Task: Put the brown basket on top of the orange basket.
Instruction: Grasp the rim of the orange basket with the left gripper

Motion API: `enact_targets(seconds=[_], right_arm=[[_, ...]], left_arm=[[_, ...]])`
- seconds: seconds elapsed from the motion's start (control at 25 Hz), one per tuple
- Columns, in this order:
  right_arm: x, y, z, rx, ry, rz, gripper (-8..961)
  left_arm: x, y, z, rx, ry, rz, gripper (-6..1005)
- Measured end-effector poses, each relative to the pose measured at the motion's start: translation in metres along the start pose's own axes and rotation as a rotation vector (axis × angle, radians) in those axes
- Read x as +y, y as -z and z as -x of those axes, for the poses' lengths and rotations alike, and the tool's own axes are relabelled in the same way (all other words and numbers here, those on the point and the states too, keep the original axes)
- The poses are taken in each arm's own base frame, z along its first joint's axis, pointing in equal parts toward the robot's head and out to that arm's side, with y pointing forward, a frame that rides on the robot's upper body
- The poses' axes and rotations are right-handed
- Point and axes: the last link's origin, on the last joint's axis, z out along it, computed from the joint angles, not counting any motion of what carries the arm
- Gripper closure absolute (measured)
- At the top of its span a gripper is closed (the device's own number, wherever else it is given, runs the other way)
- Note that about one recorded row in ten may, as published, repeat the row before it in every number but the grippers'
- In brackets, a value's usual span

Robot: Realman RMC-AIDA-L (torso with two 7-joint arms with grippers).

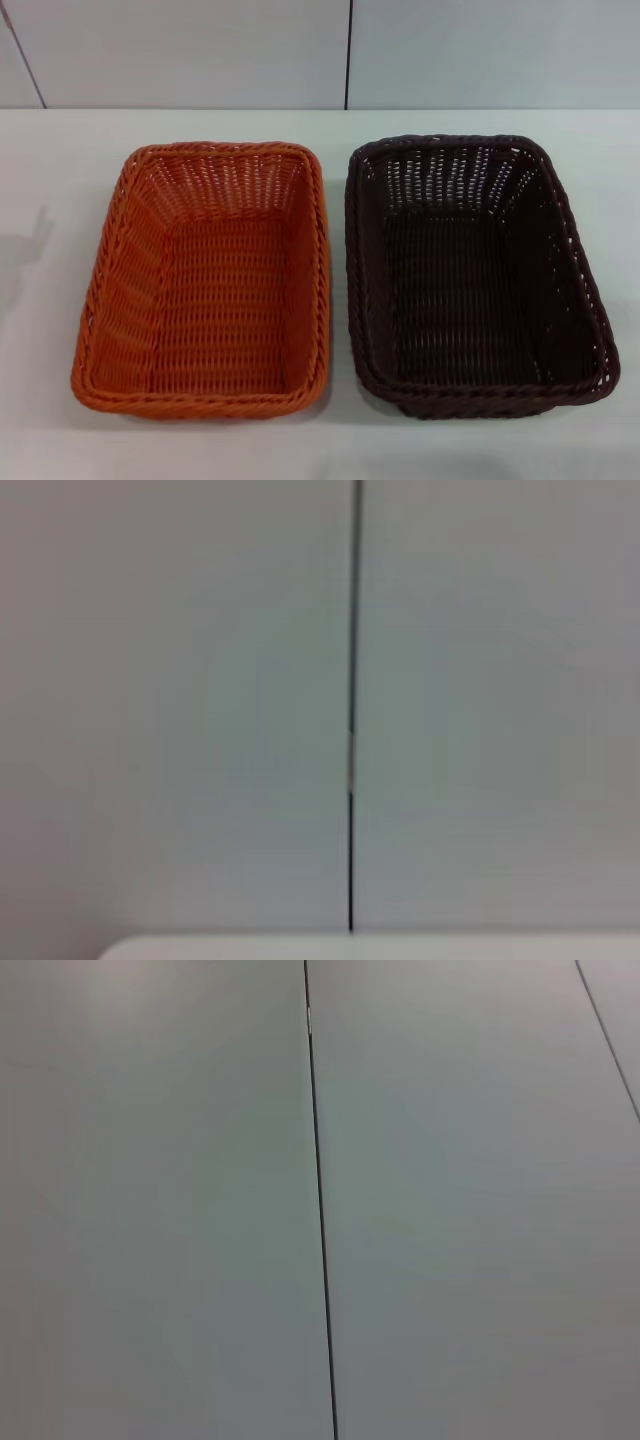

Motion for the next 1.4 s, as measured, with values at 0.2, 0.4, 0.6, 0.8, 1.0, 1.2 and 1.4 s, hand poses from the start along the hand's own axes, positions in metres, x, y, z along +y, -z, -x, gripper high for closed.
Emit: enact_targets(seconds=[0.2, 0.4, 0.6, 0.8, 1.0, 1.2, 1.4], right_arm=[[0.001, 0.0, 0.0, 0.003, -0.01, 0.005, 290], [0.005, -0.001, -0.001, 0.006, -0.017, 0.024, 290], [0.005, -0.001, -0.002, 0.014, -0.018, 0.027, 290], [0.005, 0.001, -0.003, 0.021, -0.016, 0.026, 291], [0.005, 0.0, -0.003, 0.022, -0.016, 0.028, 291], [0.006, -0.001, -0.004, 0.023, -0.017, 0.029, 291], [0.006, -0.001, -0.005, 0.028, -0.018, 0.029, 291]], left_arm=[[0.03, 0.013, -0.03, -0.189, -0.103, 0.013, 218], [0.063, 0.019, -0.049, -0.377, -0.199, 0.109, 218], [0.087, 0.018, -0.049, -0.425, -0.234, 0.18, 219], [0.103, 0.015, -0.041, -0.461, -0.255, 0.227, 219], [0.106, 0.006, -0.027, -0.531, -0.252, 0.238, 218], [0.108, -0.004, -0.015, -0.587, -0.248, 0.24, 223], [0.113, -0.012, -0.008, -0.624, -0.254, 0.255, 247]])
